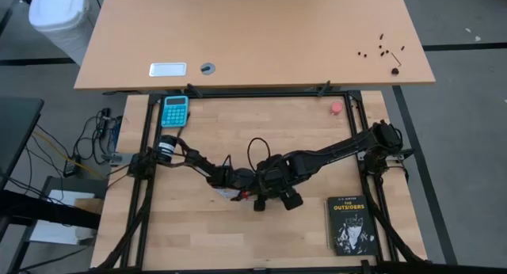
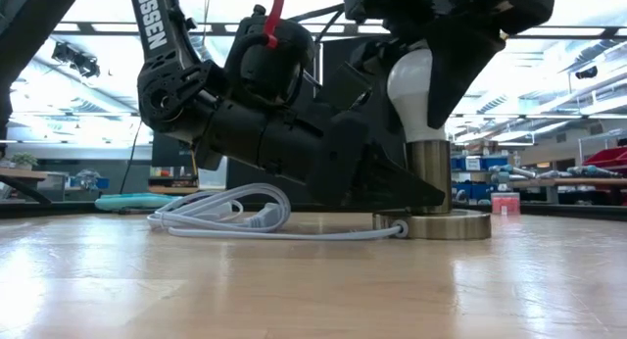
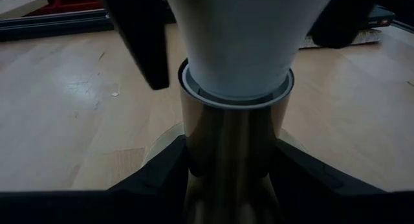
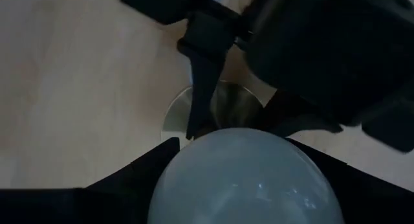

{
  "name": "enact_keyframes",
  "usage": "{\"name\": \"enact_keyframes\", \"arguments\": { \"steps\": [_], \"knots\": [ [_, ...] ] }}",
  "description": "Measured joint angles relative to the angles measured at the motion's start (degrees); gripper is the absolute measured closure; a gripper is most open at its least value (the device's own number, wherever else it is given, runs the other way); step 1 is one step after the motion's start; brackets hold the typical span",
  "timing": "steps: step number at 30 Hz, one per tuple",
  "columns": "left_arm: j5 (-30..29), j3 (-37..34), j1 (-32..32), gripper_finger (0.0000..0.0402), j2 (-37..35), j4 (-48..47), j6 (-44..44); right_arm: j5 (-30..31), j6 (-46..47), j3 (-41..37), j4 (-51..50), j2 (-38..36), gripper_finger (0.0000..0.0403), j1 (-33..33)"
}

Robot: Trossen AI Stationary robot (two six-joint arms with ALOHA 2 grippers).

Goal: Screw lightbulb
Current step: Insert the lightbulb into the lamp

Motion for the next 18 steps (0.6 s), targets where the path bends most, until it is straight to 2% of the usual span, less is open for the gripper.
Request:
{"name": "enact_keyframes", "arguments": {
  "steps": [7,11,18],
  "knots": [
    [-3.2,0.0,-0.7,0.0206,0.0,0.0,0.1,-3.6,7.7,0.0,0.0,0.0,0.0132,-2.1],
    [-5.6,0.0,-1.0,0.0206,0.0,0.1,0.1,-3.7,12.3,0.0,0.0,0.0,0.0135,-2.6],
    [-6.4,0.0,-1.1,0.0206,0.0,-0.1,0.0,-3.0,20.7,-1.2,0.7,0.0,0.0132,-2.6]
  ]
}}
